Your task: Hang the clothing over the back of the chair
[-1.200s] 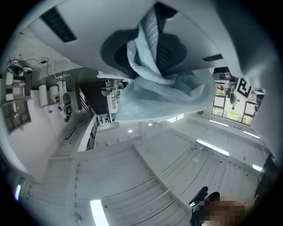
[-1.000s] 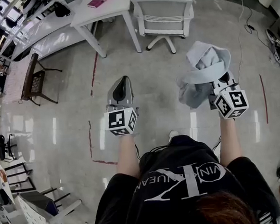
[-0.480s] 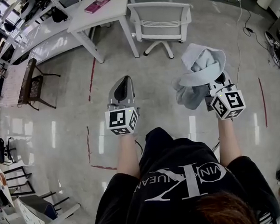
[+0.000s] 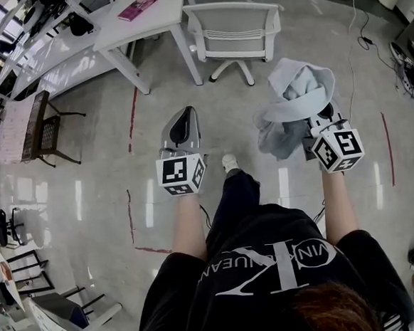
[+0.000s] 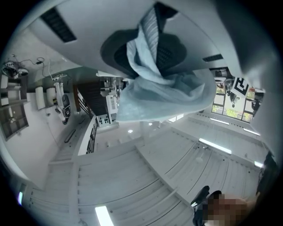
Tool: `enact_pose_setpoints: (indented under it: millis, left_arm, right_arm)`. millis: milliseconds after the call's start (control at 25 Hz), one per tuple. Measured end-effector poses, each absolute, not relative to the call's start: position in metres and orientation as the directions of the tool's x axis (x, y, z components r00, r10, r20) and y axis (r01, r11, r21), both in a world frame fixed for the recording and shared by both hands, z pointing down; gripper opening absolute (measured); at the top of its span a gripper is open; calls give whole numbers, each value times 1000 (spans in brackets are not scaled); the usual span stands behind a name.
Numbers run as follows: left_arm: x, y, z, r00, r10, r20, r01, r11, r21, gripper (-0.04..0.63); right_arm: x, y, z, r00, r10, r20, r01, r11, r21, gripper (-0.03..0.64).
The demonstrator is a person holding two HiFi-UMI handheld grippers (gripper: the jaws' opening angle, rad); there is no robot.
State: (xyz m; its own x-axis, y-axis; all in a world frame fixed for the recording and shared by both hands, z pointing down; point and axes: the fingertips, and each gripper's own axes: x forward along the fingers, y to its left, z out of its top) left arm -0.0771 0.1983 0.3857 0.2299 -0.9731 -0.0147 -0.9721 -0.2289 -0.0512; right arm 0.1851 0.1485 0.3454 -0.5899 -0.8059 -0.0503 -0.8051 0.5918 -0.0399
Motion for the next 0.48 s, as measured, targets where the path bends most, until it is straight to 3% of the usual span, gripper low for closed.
enact_pose_setpoints:
  millis: [480]
  left_arm:
    - [-73,137,395,265,-964,1,-962,-264,-62,11]
  right_arm:
    - [168,100,355,-599,-800,-29,-799,600,-33,54]
